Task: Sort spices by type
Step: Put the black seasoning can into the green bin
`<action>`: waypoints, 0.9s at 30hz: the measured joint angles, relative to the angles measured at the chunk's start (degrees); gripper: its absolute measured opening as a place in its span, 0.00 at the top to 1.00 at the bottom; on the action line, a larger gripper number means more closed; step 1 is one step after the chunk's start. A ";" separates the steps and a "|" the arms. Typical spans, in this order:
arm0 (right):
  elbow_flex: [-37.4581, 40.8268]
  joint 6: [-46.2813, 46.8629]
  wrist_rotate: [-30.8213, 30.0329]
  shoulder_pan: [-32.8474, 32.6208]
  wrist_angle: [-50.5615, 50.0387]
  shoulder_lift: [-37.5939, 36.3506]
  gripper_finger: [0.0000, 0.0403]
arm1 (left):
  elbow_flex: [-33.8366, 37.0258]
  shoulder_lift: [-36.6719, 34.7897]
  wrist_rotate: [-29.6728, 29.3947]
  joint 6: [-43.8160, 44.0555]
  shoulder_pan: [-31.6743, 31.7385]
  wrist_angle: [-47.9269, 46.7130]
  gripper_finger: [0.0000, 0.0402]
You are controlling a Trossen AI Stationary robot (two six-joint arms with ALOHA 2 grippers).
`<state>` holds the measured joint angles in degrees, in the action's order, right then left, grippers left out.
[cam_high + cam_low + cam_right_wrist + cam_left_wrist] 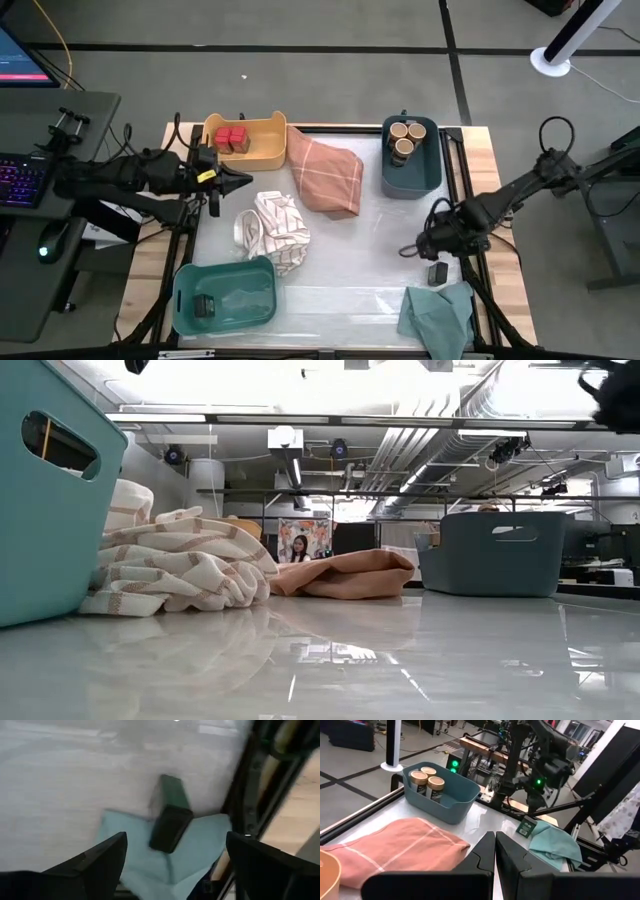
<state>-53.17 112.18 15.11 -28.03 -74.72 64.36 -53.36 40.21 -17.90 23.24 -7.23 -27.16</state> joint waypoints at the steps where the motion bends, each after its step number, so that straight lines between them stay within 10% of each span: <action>1: 0.82 1.70 0.14 -1.23 0.31 0.02 0.16 | -0.01 -0.01 0.22 0.00 0.27 0.03 1.00; 27: 17.84 10.82 0.79 -5.40 23.17 0.19 0.27 | 0.01 1.71 0.38 0.17 3.57 -0.07 1.00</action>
<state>-35.33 123.00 15.90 -33.43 -51.56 64.55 -53.34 41.92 -17.52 23.42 -3.66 -27.23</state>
